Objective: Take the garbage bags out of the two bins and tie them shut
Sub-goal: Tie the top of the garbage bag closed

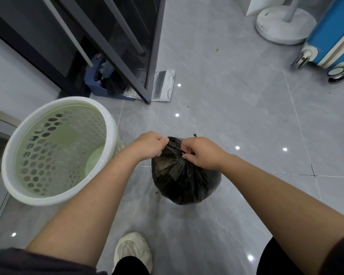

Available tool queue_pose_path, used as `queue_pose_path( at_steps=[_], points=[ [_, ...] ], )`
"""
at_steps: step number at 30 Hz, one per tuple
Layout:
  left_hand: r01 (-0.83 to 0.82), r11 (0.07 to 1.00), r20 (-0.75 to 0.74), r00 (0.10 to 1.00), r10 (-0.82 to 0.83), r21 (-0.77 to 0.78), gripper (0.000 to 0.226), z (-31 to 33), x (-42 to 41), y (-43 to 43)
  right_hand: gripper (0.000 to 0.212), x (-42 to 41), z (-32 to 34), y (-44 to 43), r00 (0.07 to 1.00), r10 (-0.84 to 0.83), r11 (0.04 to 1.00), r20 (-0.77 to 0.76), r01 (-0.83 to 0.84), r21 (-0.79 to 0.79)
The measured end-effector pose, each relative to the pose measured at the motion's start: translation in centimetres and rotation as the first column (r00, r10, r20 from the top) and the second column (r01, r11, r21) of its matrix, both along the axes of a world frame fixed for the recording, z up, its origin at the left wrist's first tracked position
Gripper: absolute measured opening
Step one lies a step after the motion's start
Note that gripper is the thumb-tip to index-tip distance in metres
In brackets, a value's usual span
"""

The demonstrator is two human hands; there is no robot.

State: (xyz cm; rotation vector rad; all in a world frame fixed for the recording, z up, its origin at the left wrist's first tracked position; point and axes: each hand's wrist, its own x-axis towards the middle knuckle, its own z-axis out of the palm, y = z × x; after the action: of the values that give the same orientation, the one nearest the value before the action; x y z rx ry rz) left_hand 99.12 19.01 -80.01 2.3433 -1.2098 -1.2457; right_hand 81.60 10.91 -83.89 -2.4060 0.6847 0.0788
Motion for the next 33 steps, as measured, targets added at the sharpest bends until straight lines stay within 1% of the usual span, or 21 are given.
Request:
queue_pose_path(
  at_steps=[3,7,10,12,15,19,22,24,27,30,33],
  points=[
    [-0.033,0.999,-0.024,0.999,0.033,-0.010,0.036,0.4,-0.2,0.0,0.006,0.2,0.0,0.1,0.999,-0.048,0.999,-0.004,0.048,0.000],
    [-0.026,0.999,0.010,1.000,0.026,-0.023,0.031,0.7,-0.2,0.0,0.006,0.5,-0.1,0.1,0.991,-0.136,0.990,0.019,0.136,-0.037],
    [-0.027,1.000,-0.012,1.000,0.027,0.005,0.030,0.5,0.0,-0.1,0.012,0.4,-0.2,0.1,0.984,-0.179,0.980,0.020,0.180,-0.084],
    [-0.015,1.000,-0.018,1.000,0.015,0.025,0.034,0.5,0.0,-0.1,0.016,0.1,-0.2,0.1,0.986,-0.167,0.978,0.006,0.166,-0.127],
    [0.013,0.999,-0.009,1.000,-0.013,0.042,0.039,0.4,-0.1,-0.1,0.018,-0.2,-0.2,0.0,0.995,-0.098,0.979,-0.004,0.096,-0.178],
    [0.006,0.999,-0.011,1.000,-0.005,0.038,0.040,0.1,0.0,-0.2,0.016,-0.2,0.1,-0.2,0.986,-0.164,0.982,0.034,0.166,-0.091],
    [-0.008,0.999,-0.014,1.000,0.009,0.036,0.039,0.0,0.0,-0.3,0.006,0.1,0.3,0.0,0.986,-0.167,0.980,0.025,0.169,-0.102],
    [-0.017,0.999,-0.026,1.000,0.018,0.043,0.038,0.0,0.0,-0.2,0.012,0.4,0.2,0.2,0.986,-0.164,0.981,0.010,0.164,-0.103],
    [-0.031,0.997,-0.057,0.998,0.035,0.073,0.033,-0.4,0.1,0.0,0.016,0.5,-0.1,0.2,0.971,-0.240,0.969,0.021,0.240,-0.062],
    [-0.029,0.996,-0.113,0.993,0.039,0.082,0.031,-0.6,0.4,0.3,0.016,0.5,-0.3,0.0,0.954,-0.295,0.955,0.045,0.293,0.036],
    [0.021,0.999,-0.154,0.988,-0.014,0.042,0.029,-0.6,0.3,1.0,0.024,0.2,-0.2,-0.3,0.944,-0.329,0.933,-0.010,0.327,0.147]
  ],
)
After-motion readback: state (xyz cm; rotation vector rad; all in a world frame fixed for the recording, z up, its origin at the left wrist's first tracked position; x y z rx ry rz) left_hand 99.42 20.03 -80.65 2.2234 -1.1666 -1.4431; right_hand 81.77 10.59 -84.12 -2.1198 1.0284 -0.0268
